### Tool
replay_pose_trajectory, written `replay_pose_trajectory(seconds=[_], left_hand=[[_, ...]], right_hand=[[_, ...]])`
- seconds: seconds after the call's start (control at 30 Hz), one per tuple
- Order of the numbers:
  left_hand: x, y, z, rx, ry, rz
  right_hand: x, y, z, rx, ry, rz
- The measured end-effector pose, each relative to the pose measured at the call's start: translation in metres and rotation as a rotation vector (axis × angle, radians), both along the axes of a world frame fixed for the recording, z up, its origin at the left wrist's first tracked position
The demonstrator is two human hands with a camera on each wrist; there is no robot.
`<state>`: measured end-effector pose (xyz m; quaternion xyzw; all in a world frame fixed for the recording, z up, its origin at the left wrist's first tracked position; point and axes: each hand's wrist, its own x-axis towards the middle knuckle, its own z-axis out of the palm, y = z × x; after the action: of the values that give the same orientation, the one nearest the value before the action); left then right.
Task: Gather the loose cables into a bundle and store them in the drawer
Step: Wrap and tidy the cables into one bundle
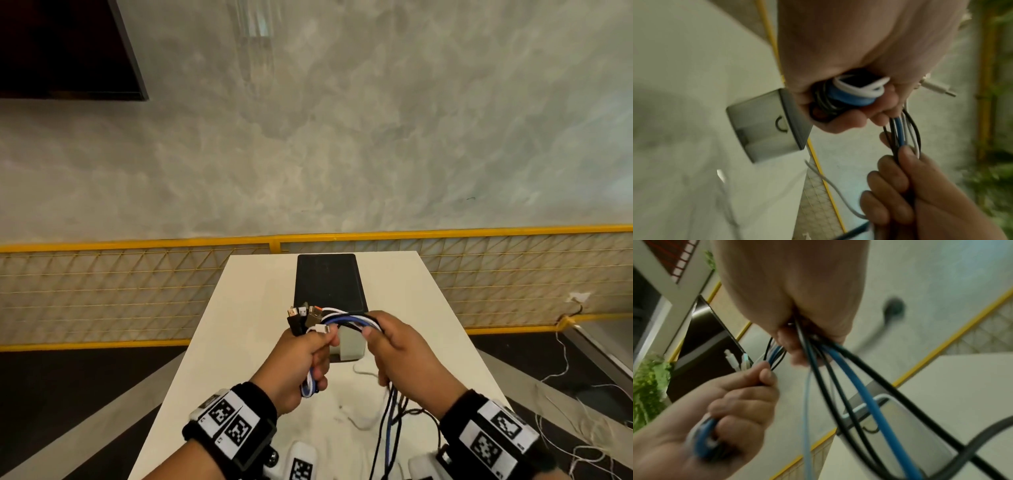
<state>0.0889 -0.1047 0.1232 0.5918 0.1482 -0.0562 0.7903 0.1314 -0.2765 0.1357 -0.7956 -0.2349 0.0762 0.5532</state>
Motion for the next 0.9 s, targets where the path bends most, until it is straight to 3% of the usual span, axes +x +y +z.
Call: replay_pose_trajectory(seconds=[0.13, 0.3, 0.43, 0.53, 0.67, 0.9], left_hand=[[0.002, 0.005, 0.01, -0.033, -0.006, -0.027], [0.009, -0.012, 0.019, -0.243, -0.031, 0.128], [0.007, -0.024, 0.02, -0.296, -0.035, 0.113], [0.007, -0.029, 0.019, -0.369, -0.037, 0.069], [0.007, -0.028, 0.023, -0.42, 0.018, 0.06], [0.012, -0.022, 0.029, -0.487, 0.188, 0.161]], right_hand=[[0.006, 0.0, 0.002, -0.024, -0.127, -0.048], [-0.006, 0.019, 0.0, 0.179, 0.005, -0.107], [-0.019, 0.028, 0.007, 0.279, 0.024, -0.151], [-0.024, 0.03, 0.006, 0.176, -0.093, -0.142], [-0.028, 0.033, -0.004, -0.115, -0.257, -0.12], [-0.044, 0.037, 0.012, -0.419, -0.267, -0.046]])
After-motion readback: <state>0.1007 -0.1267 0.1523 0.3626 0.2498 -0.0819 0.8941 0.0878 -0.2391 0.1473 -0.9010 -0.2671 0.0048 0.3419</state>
